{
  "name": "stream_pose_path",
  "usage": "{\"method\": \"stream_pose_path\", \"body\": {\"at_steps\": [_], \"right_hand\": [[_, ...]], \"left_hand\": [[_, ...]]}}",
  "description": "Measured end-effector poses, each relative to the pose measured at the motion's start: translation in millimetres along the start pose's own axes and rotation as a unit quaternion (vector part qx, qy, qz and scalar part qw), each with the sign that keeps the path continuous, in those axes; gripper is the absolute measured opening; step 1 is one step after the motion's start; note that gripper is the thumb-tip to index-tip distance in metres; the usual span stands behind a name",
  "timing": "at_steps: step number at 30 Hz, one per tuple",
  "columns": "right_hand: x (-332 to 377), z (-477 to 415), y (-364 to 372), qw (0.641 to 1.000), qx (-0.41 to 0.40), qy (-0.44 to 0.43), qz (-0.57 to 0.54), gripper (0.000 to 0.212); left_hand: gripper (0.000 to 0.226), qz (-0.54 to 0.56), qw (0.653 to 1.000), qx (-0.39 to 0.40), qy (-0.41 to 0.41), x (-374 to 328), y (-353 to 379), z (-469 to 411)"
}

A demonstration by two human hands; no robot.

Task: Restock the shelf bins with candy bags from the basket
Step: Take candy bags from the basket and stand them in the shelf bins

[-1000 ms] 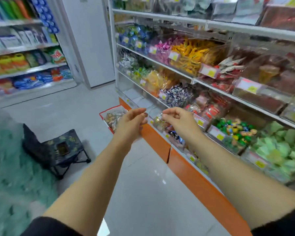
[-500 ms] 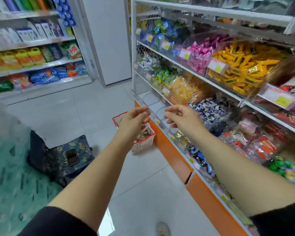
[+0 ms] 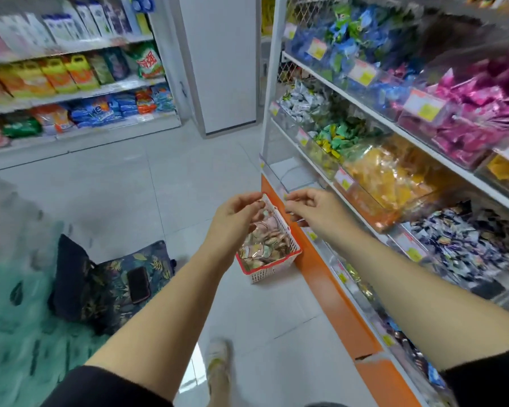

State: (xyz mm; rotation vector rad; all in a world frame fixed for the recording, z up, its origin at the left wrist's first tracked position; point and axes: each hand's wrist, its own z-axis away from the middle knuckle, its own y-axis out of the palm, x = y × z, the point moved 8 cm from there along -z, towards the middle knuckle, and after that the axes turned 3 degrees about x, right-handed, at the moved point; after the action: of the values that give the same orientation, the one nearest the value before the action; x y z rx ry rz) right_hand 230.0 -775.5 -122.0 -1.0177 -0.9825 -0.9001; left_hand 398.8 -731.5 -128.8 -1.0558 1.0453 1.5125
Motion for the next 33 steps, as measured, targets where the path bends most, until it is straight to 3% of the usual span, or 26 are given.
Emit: {"method": "stream_pose_path", "body": {"at_steps": [11,17,29,33], "right_hand": [[1,-154,40,0.993,-0.078,0.078,-0.048,0.007],[-8,-222,26,0.989,-0.104,0.098,-0.049,0.007],[-2,-362,2,0.985,-0.113,0.126,-0.042,0.011],[-6,-392,-1,0.981,-0.134,0.135,-0.029,0.007]], "left_hand": [[0.014,-0.067,0.992,0.090,-0.053,-22,-56,-195],[0.014,-0.098,0.979,0.158,-0.078,-11,-38,-275],[0.018,-0.108,0.972,0.185,-0.101,-25,-25,-427],[0.017,-0.113,0.960,0.227,-0.118,-20,-18,-467]]}}
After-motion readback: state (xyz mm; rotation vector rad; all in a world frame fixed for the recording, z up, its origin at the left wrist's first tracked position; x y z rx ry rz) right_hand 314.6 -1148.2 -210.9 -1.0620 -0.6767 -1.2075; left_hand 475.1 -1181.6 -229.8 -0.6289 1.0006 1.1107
